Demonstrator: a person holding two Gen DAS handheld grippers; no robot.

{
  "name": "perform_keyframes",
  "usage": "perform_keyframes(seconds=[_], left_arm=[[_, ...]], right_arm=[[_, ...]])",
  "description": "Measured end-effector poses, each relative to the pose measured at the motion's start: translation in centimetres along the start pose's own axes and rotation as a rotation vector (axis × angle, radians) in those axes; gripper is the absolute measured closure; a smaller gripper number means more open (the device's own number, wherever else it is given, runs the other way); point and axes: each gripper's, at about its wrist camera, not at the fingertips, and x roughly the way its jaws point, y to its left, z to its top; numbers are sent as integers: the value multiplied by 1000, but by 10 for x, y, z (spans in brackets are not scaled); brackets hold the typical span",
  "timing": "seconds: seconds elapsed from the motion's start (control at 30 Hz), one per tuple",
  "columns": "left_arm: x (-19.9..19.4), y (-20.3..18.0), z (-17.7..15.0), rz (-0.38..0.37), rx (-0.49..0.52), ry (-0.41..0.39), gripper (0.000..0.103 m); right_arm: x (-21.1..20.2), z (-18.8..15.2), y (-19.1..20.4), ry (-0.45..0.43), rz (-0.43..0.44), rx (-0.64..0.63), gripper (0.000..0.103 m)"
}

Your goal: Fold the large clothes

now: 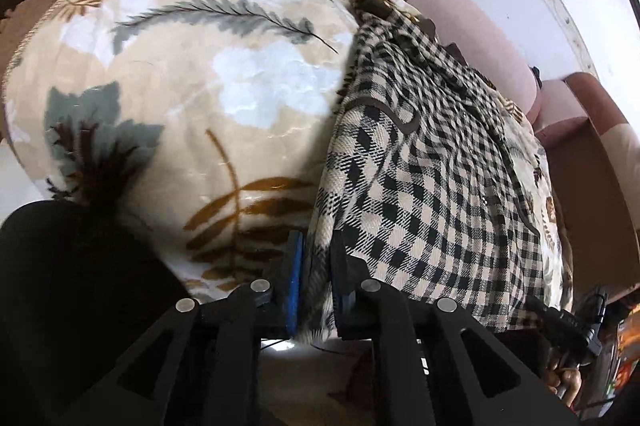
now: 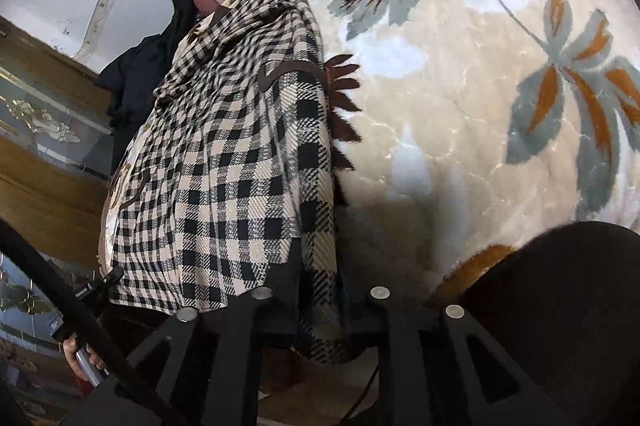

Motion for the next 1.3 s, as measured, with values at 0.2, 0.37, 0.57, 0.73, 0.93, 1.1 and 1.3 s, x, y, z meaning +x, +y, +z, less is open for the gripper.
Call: perform_keyframes(seconds=[0.2, 0.37, 0.57, 0.73, 0.93, 1.1, 1.3], left_arm=[[-38, -5, 3, 46, 45, -83, 78], [-57, -7, 12, 53, 38, -140, 57], [-27, -14, 24, 60, 64, -65, 51], [13, -23, 42, 91, 127, -36, 45], [52, -25, 43, 83, 140, 55, 42], [56, -32, 33, 65, 199, 51, 33], [55, -34, 23, 6, 215, 78, 35]], right_arm=[[-24, -5, -5, -45, 12, 45, 65], [-57, -2, -3, -122, 27, 52, 48], [-62, 18, 3, -168, -24, 47, 40], [-26, 35, -1, -101, -58, 50, 40], [11, 39, 1, -44, -77, 27, 36], [14, 30, 10, -13, -70, -46, 35], [17, 16, 13, 37, -1, -85, 41]])
